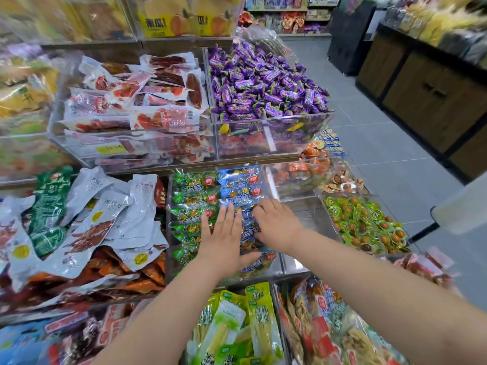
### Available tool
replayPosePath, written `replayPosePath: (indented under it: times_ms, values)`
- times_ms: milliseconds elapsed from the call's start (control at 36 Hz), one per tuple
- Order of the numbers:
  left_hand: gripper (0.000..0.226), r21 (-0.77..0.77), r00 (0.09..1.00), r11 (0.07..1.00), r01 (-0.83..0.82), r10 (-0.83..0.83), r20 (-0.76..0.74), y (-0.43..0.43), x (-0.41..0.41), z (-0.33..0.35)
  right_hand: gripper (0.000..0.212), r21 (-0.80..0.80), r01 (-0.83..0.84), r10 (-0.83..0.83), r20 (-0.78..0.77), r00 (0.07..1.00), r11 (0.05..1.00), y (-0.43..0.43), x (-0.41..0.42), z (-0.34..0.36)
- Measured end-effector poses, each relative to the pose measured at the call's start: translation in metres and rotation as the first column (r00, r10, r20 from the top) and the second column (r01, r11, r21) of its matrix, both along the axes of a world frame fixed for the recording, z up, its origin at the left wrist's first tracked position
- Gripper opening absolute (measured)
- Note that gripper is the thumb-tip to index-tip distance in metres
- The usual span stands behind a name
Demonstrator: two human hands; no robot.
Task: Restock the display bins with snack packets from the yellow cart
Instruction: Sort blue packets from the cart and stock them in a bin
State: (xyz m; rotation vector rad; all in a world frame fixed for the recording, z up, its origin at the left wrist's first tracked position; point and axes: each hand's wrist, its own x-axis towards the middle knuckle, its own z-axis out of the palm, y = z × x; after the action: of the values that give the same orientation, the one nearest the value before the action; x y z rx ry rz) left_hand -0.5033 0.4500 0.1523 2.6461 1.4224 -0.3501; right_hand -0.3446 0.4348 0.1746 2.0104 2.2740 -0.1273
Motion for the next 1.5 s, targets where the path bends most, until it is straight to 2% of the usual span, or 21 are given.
replayPosePath:
  times_ms: [56, 111, 194, 278, 333, 389, 472, 611, 694, 778, 917, 1028, 1139, 1250, 1389, 1444, 1500]
  values:
    - [0.088, 0.011, 0.998, 1.0, -0.023, 0.023, 0.055, 0.005, 0.0, 0.001, 0.05, -0.023, 0.021, -0.02, 0.006, 1.0, 1.0, -0.002, -0.002, -0.006]
    - [0.08, 0.066, 0.999, 0.998, -0.02, 0.017, 0.042, 0.009, -0.002, 0.003, 0.058, -0.075, 0.045, -0.042, 0.04, 0.998, 0.996, -0.005, -0.001, -0.012]
    - [0.087, 0.064, 1.0, 0.998, 0.004, -0.002, -0.025, 0.014, 0.0, 0.007, 0.077, -0.163, 0.104, -0.091, 0.087, 0.992, 0.981, -0.006, 0.0, -0.015]
    - [0.091, 0.044, 0.995, 0.999, -0.014, 0.018, -0.094, 0.018, 0.008, 0.009, 0.094, -0.13, 0.122, -0.112, 0.085, 0.99, 0.984, -0.003, 0.0, -0.013]
    - [0.095, 0.05, 0.993, 0.998, -0.04, 0.046, -0.108, 0.019, 0.011, 0.01, 0.114, -0.068, 0.042, -0.035, 0.105, 0.994, 0.997, -0.001, -0.002, -0.014]
    - [0.099, 0.074, 0.994, 0.995, -0.067, 0.073, -0.085, 0.019, 0.01, 0.011, 0.124, -0.015, -0.074, 0.076, 0.124, 0.989, 0.997, 0.0, -0.006, -0.017]
    - [0.1, 0.099, 0.995, 0.991, -0.094, 0.098, -0.032, 0.018, -0.002, 0.009, 0.122, -0.01, -0.173, 0.173, 0.123, 0.977, 0.985, 0.006, -0.01, -0.022]
    - [0.099, 0.036, 0.97, 0.973, -0.226, 0.222, 0.098, 0.011, -0.049, -0.003, 0.117, -0.077, -0.183, 0.193, 0.162, 0.968, 0.98, 0.029, -0.007, -0.024]
    - [0.114, -0.068, 0.968, 0.968, -0.24, 0.244, 0.064, 0.006, -0.07, -0.006, 0.117, -0.093, -0.195, 0.209, 0.178, 0.962, 0.976, 0.038, -0.004, -0.023]
    - [0.125, -0.123, 0.988, 0.98, -0.156, 0.156, -0.007, 0.007, -0.078, -0.004, 0.119, -0.097, -0.172, 0.188, 0.192, 0.963, 0.98, 0.039, -0.006, -0.02]
    - [0.143, -0.054, 0.979, 0.993, -0.105, 0.094, -0.179, 0.01, -0.075, -0.009, 0.126, -0.138, -0.133, 0.16, 0.212, 0.964, 0.982, 0.031, -0.014, -0.016]
    - [0.144, -0.046, 0.976, 0.989, -0.138, 0.128, -0.174, 0.013, -0.07, -0.012, 0.122, -0.151, -0.072, 0.088, 0.105, 0.991, 0.986, 0.029, -0.015, -0.012]
    - [0.144, -0.055, 0.976, 0.988, -0.146, 0.135, -0.172, 0.015, -0.07, -0.014, 0.108, -0.107, -0.036, 0.049, 0.126, 0.991, 0.994, 0.03, -0.018, -0.018]
    - [0.144, -0.058, 0.979, 0.987, -0.15, 0.14, -0.15, 0.015, -0.07, -0.009, 0.109, -0.136, -0.004, 0.02, 0.116, 0.993, 0.991, 0.034, -0.02, -0.017]
    - [0.143, -0.071, 0.979, 0.988, -0.141, 0.128, -0.16, 0.011, -0.072, -0.004, 0.11, -0.184, -0.012, 0.015, 0.014, 1.0, 0.983, 0.027, -0.018, -0.003]
    - [0.142, -0.095, 0.981, 0.986, -0.139, 0.124, -0.151, 0.01, -0.074, -0.002, 0.098, -0.123, -0.019, 0.01, -0.071, 0.997, 0.992, 0.018, -0.015, 0.002]
    - [0.139, -0.149, 0.982, 0.976, -0.159, 0.141, -0.126, 0.009, -0.074, 0.005, 0.079, 0.008, -0.005, 0.007, -0.18, 0.984, 1.0, 0.006, -0.012, 0.007]
